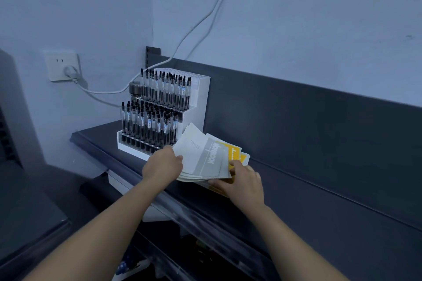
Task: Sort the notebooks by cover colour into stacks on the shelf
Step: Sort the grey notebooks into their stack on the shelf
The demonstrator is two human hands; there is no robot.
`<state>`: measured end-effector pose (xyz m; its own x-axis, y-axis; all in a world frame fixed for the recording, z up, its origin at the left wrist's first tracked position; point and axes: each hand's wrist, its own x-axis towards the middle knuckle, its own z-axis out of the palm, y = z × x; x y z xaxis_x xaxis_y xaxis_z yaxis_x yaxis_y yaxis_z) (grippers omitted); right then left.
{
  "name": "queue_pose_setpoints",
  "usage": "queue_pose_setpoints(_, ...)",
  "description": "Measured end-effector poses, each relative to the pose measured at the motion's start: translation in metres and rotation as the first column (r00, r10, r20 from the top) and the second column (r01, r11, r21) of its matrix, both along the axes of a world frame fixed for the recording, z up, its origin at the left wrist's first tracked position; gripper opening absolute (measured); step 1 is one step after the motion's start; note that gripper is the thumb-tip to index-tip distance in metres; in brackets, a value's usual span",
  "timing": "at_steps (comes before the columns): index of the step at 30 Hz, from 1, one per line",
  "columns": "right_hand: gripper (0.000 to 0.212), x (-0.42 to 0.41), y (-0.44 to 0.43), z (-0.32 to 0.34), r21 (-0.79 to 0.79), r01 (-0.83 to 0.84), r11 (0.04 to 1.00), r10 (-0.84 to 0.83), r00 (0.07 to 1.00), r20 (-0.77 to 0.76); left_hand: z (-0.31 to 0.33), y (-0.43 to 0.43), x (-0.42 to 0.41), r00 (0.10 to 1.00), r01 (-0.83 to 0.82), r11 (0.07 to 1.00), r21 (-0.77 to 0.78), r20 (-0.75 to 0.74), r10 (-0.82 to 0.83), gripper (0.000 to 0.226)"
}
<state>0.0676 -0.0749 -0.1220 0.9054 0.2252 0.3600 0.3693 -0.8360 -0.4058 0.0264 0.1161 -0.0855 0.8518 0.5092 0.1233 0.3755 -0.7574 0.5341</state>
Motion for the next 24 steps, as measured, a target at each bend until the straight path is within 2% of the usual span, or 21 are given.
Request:
queue_pose_setpoints(3,0.069,-0.004,-0.002,0.002,-0.017,0.052,0.999,-0.051,0.998,0.036,0.002,-0.004,-0.004,1.000,-0.004,0.999,0.048,-0.015,0.005,0.029)
queue_pose_setpoints(5,0.065,-0.007,-0.004,0.005,0.005,0.037,0.999,-0.037,0.999,-0.003,0.002,-0.006,-0.005,1.000,-0.004,0.999,0.048,-0.008,0.005,0.030)
queue_pose_setpoints(10,0.060,-0.021,-0.005,0.019,0.221,-0.089,0.971,0.126,0.979,-0.162,-0.002,-0.006,-0.003,0.998,0.018,0.992,-0.125,0.054,-0.011,0.032)
queue_pose_setpoints(13,0.041,-0.029,-0.007,0.026,0.410,-0.118,0.904,0.229,0.945,-0.233,0.000,-0.008,-0.003,0.994,0.043,0.977,-0.207,0.108,-0.020,0.032)
queue_pose_setpoints(15,0.033,-0.033,-0.007,0.028,0.595,-0.064,0.801,0.285,0.916,-0.284,0.002,-0.011,-0.005,0.988,0.063,0.968,-0.243,0.153,-0.026,0.031)
queue_pose_setpoints(17,0.037,-0.036,-0.005,0.030,0.699,0.061,0.713,0.267,0.897,-0.352,0.004,-0.016,-0.010,0.977,0.091,0.951,-0.295,0.212,-0.028,0.030)
queue_pose_setpoints(20,0.025,-0.042,-0.005,0.031,0.747,0.192,0.637,0.263,0.856,-0.445,0.005,-0.026,-0.020,0.949,0.164,0.916,-0.366,0.311,-0.045,0.034)
queue_pose_setpoints(24,0.015,-0.055,-0.015,0.033,0.754,0.243,0.610,0.239,0.851,-0.468,0.003,-0.040,-0.033,0.923,0.240,0.881,-0.407,0.376,-0.078,0.032)
